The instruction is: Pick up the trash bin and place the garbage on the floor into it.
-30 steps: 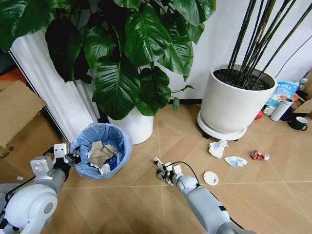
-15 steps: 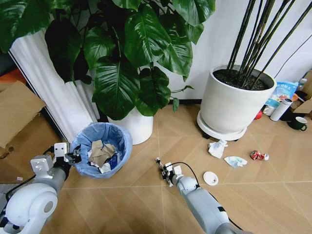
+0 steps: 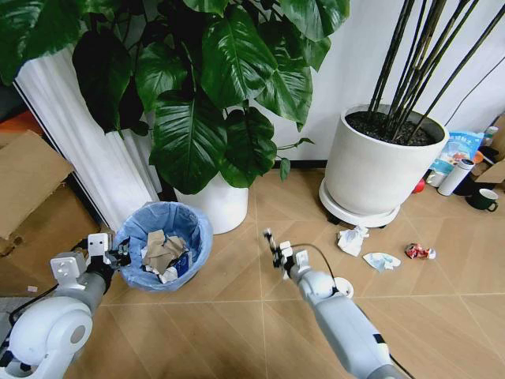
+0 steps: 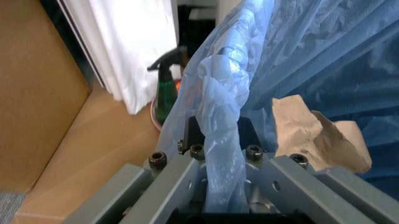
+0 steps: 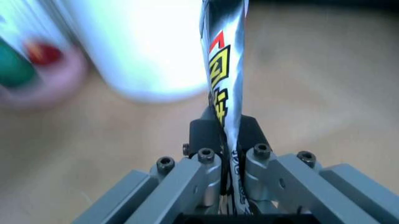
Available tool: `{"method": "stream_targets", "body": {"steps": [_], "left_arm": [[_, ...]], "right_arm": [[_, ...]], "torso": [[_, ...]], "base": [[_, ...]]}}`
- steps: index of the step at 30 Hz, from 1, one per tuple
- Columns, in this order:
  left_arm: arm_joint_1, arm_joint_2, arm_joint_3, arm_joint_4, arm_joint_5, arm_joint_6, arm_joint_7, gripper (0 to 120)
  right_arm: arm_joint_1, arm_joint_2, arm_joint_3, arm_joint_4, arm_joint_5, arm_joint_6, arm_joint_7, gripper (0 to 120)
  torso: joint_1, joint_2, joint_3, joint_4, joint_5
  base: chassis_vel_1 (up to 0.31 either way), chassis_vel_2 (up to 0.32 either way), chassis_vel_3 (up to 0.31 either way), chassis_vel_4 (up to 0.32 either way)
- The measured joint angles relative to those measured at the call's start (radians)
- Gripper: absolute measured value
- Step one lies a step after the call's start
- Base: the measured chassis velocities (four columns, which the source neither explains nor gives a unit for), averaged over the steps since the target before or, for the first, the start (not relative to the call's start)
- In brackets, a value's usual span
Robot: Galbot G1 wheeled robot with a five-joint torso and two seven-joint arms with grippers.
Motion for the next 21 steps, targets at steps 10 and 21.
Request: {"method": "stream_targets", "body": {"steps": [10,21], "left_arm": [[-0.033,0.029,0.063,0.061,-0.071,0.049,0.006,0],[-0.071,0.060,0.115,0.089,-0.111,0.072,0.030,0]], "right_arm": [[-0.059,-0.110,-0.071,0.511,0.191,-0.122,0.051,0],[0.090,-0.097,-0.336,0.613,0.306,-0.153,0.100,0]], "torso": [[0.000,0.000,0.000,-0.0003,-0.0002],[0.000,0.000,0.000,0.0000,-0.0003]], "base": [[0.000,0.000,0.000,0.000],[0.000,0.000,0.000,0.000]]}}
